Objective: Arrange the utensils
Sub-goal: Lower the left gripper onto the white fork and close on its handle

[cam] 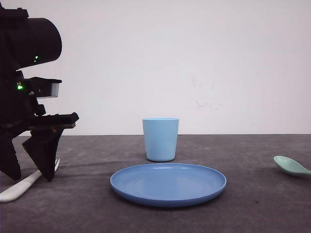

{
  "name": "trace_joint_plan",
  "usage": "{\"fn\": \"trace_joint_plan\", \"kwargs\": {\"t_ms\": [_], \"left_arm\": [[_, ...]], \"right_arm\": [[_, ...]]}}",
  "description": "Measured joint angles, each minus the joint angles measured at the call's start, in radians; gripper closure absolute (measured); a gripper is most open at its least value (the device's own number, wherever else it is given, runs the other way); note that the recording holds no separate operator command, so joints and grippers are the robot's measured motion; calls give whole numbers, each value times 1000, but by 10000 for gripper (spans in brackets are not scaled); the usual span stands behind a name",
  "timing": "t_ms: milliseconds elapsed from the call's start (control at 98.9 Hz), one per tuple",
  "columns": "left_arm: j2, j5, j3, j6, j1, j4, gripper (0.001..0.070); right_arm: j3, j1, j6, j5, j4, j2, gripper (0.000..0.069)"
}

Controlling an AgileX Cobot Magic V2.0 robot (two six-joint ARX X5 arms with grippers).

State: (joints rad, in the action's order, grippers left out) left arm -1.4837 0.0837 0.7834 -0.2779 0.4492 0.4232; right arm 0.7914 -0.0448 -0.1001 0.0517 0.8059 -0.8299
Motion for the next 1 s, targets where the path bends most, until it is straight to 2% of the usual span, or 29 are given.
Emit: {"fn": "trace_joint_plan", "kwargs": {"t_ms": [152,314,506,718,1001], "left_arm": [[0,0,0,0,0,0,374],[-1,0,0,0,0,0,465],[-1,0,0,0,0,0,495],[-1,0,0,0,1,1,631],[-1,0,0,0,1,0,662]], "right_arm": [[0,0,0,0,0,0,26],[0,0,0,0,0,0,26],[0,0,0,0,0,0,26],[0,0,0,0,0,0,26],[0,0,0,0,7,0,26]]}}
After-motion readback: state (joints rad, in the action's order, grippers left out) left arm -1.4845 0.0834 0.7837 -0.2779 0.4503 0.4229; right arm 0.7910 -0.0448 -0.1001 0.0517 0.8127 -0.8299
